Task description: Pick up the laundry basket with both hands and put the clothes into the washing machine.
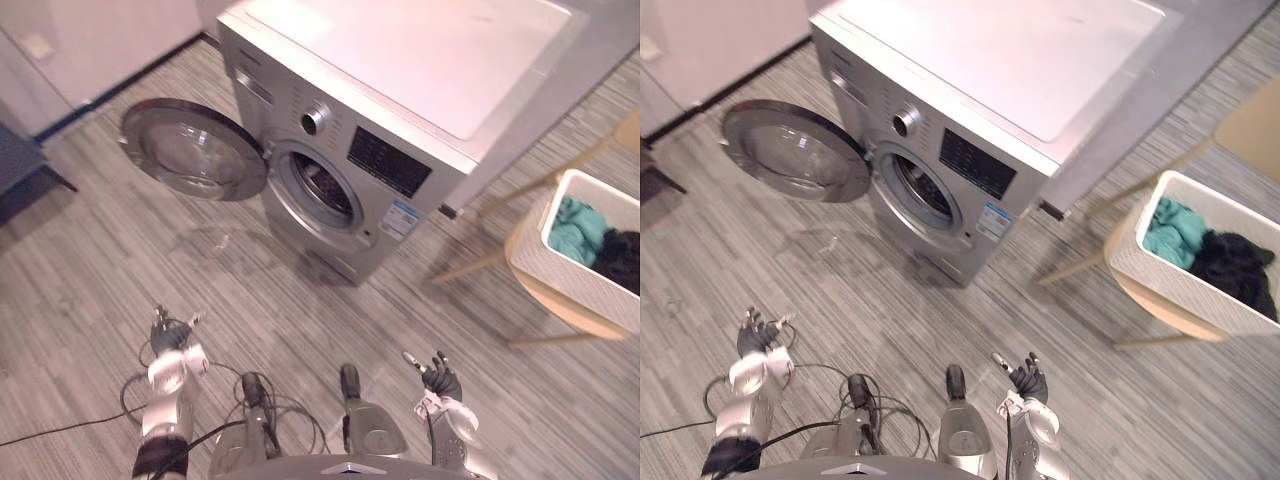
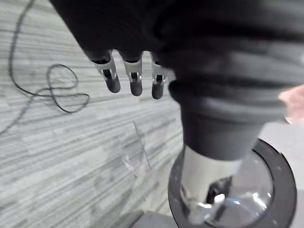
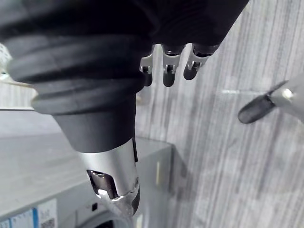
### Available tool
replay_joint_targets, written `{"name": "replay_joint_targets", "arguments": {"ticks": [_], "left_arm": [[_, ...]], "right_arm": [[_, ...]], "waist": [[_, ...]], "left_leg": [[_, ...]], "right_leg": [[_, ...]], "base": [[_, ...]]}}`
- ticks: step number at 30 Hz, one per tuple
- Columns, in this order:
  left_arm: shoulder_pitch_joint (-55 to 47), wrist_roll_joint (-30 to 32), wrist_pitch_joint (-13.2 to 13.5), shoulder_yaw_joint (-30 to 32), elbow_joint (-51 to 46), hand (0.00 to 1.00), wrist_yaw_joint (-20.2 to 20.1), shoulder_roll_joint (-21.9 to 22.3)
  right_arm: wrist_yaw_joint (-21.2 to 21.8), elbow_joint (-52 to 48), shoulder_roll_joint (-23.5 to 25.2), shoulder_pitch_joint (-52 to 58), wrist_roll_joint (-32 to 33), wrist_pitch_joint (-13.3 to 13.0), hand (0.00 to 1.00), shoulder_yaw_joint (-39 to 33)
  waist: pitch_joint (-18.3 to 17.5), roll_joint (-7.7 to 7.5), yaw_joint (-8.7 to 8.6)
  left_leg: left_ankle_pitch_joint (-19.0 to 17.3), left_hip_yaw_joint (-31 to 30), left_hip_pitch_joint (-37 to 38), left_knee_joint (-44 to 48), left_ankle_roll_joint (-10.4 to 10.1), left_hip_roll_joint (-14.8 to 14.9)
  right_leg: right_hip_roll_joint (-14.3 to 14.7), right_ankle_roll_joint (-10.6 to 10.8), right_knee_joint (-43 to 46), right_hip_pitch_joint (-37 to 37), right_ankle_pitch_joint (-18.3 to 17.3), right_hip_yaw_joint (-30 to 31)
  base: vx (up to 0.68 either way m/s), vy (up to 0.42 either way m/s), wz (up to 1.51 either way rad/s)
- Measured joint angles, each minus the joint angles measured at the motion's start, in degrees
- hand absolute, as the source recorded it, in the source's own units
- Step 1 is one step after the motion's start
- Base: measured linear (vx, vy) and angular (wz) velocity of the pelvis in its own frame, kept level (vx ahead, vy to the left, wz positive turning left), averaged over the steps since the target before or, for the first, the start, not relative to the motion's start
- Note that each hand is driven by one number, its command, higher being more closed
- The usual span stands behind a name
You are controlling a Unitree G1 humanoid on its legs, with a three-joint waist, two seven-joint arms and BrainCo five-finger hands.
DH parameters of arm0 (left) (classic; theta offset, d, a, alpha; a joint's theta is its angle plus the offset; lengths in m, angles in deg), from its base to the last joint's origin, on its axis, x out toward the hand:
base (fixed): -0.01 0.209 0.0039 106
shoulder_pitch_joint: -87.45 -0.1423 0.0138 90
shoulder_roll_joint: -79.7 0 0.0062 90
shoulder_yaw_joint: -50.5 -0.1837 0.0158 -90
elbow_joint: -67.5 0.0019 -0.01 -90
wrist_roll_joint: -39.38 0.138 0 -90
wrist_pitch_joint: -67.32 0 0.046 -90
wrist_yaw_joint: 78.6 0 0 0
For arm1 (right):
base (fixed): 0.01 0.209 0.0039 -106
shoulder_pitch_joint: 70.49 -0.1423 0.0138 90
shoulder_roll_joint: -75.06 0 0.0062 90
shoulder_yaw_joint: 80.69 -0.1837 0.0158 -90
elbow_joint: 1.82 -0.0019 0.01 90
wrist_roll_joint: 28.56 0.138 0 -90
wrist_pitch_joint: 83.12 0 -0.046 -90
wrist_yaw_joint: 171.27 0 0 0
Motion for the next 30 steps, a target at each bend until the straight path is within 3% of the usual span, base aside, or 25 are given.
{"name": "replay_joint_targets", "arguments": {"ticks": [4, 7, 10, 13, 15, 16, 17, 18, 19, 20, 21, 22, 24, 25, 28, 30], "left_arm": [[-2.4, -1.2, -0.8, 1.1, 10.8, 0.00, -1.8, 1.4], [-3.7, -1.1, -2.0, 3.0, 19.7, 0.00, -2.6, 3.5], [-2.6, 0.2, -2.6, 7.0, 25.3, 0.00, -4.0, 4.4], [-0.9, 0.3, -3.0, 10.5, 28.7, 0.00, -6.2, 3.7], [-1.1, 0.5, -3.5, 11.1, 28.7, 0.00, -6.6, 3.2], [-1.0, 2.5, -3.8, 11.9, 28.7, 0.00, -6.7, 3.4], [-1.0, 3.7, -4.1, 12.0, 29.1, 0.00, -6.7, 3.4], [-0.6, 5.6, -4.2, 11.5, 29.5, 0.00, -6.7, 3.2], [-0.6, 6.2, -4.1, 11.3, 29.5, 0.00, -6.7, 3.0], [-0.4, 6.6, -4.1, 11.0, 29.4, 0.00, -6.7, 2.0], [-0.3, 6.6, -4.0, 9.9, 29.8, 0.00, -6.8, 0.5], [1.3, 6.6, -4.1, 9.3, 31.4, 0.00, -6.8, 0.0], [3.2, 6.5, -4.0, 8.4, 32.5, 0.00, -6.8, 2.2], [3.7, 6.4, -4.0, 8.1, 32.5, 0.00, -6.8, 3.9], [3.6, 6.4, -4.0, 7.8, 32.5, 0.00, -6.8, 4.4], [3.0, 6.4, -3.8, 10.1, 32.3, 0.00, -6.2, 3.0]], "right_arm": [[-1.5, 5.6, 0.8, -2.0, 0.1, 0.9, 0.00, -1.6], [-3.2, 10.5, 2.4, -2.6, 0.6, 0.7, 0.00, -5.4], [-4.5, 14.5, 3.5, -2.4, 1.2, 0.8, 0.00, -8.4], [-4.4, 14.8, 4.2, -2.8, 1.2, 0.8, 0.00, -9.6], [-4.4, 14.8, 4.5, -3.0, 1.2, 1.0, 0.00, -9.6], [-4.4, 15.0, 4.1, -3.2, 0.3, 1.1, 0.00, -9.3], [-4.2, 14.9, 4.0, -3.2, 0.1, 1.1, 0.00, -9.3], [-4.2, 15.2, 4.0, -2.6, 0.1, 1.1, 0.00, -9.7], [-4.3, 15.7, 3.9, -2.2, 0.0, 1.0, 0.00, -9.8], [-4.4, 17.5, 3.9, -1.9, 0.0, 1.1, 0.00, -9.9], [-4.6, 19.5, 3.9, -1.9, 0.0, 0.9, 0.00, -10.1], [-4.7, 22.3, 3.1, -3.0, 0.0, 0.9, 0.00, -10.0], [-4.8, 24.8, 0.5, -5.3, 0.0, 1.0, 0.00, -10.2], [-4.8, 27.1, -0.7, -6.6, 0.0, 1.2, 0.00, -11.5], [-4.7, 28.4, -1.1, -7.7, -0.1, 1.2, 0.00, -12.2], [-4.4, 28.4, 0.1, -7.5, -1.3, 1.2, 0.00, -12.3]], "waist": [[-1.2, 0.22, 1.54], [-2.3, -0.04, 2.03], [-2.3, -0.44, 2.25], [-2.9, -2.05, 1.59], [-3.3, -2.81, 1.10], [-3.7, -2.33, 1.19], [-3.8, -2.17, 0.96], [-3.7, -2.07, 0.99], [-4.2, -2.64, 0.97], [-5.1, -4.28, 1.10], [-5.9, -6.21, 1.26], [-6.2, -5.70, 1.36], [-5.2, -3.48, 0.99], [-5.6, -1.34, 1.31], [-6.2, 0.27, 1.12], [-5.2, -1.44, 1.11]], "left_leg": [[-0.4, 0.5, 2.4, 0.0, 0.1, 0.0], [-1.4, 4.8, 3.7, 0.0, -0.2, 0.4], [-3.1, 10.0, 5.3, 0.0, -0.8, 1.2], [-5.2, 18.3, 6.1, 0.3, -2.4, 2.4], [-5.3, 24.6, 6.8, 0.0, -2.4, 4.4], [-4.2, 29.0, 7.7, 0.1, -1.8, 7.4], [-3.7, 30.9, 8.7, 0.1, -2.1, 9.4], [-3.1, 33.0, 10.4, 0.4, -3.1, 11.3], [-2.6, 33.3, 11.0, 0.8, -3.6, 12.1], [-1.9, 33.6, 11.2, 3.5, -4.3, 14.0], [-1.0, 33.9, 12.0, 6.0, -5.5, 14.3], [0.1, 33.3, 12.2, 5.8, -6.6, 15.5], [-1.4, 29.2, 11.2, 5.6, -7.8, 14.3], [-1.0, 28.3, 11.5, 5.4, -7.4, 13.9], [-0.2, 28.9, 12.6, 7.4, -7.3, 16.7], [-0.4, 28.9, 12.3, 14.4, -7.6, 21.2]], "right_leg": [[-0.5, 0.1, 1.2, 3.0, -1.4, -2.1], [-0.5, 0.1, 1.4, 3.5, -1.5, -1.1], [-0.2, -0.1, 1.9, 2.3, -1.6, 1.7], [1.8, -0.3, 5.4, -3.9, -1.2, 8.8], [1.5, -1.4, 5.2, -6.7, -2.8, 5.6], [1.2, -2.5, 8.1, -8.8, -3.2, -0.1], [0.6, -3.5, 12.2, -10.0, -3.1, -4.6], [-2.2, -4.1, 17.0, -10.4, -3.6, -9.2], [-3.9, -4.1, 18.2, -10.2, -3.5, -10.3], [-7.7, -4.1, 19.0, -9.9, -3.4, -10.7], [-12.2, -3.8, 16.1, -8.5, 0.1, -11.8], [-10.5, 2.5, 15.1, -7.4, -0.7, -12.9], [-9.0, 2.3, 14.5, -7.6, -0.7, -12.6], [-8.1, 2.3, 14.3, -7.4, -1.0, -12.3], [-6.1, 2.2, 17.4, -7.6, -4.8, -12.4], [-4.6, 0.7, 21.1, -7.5, -8.4, -12.5]], "base": [[0.01, 0.013, 0.25], [-0.02, 0.032, -0.15], [-0.05, 0.033, -0.51], [-0.07, 0.013, -1.31], [-0.06, -0.045, -1.82], [-0.01, -0.076, -1.72], [0.02, -0.138, -1.78], [0.06, -0.124, -1.16], [0.12, -0.324, -1.00], [0.10, -0.346, -0.84], [0.13, -0.567, -0.88], [0.07, -0.344, -0.60], [0.04, -0.210, -0.33], [0.03, -0.098, -0.22], [0.05, -0.123, -0.08], [-0.03, -0.211, -0.14]]}}
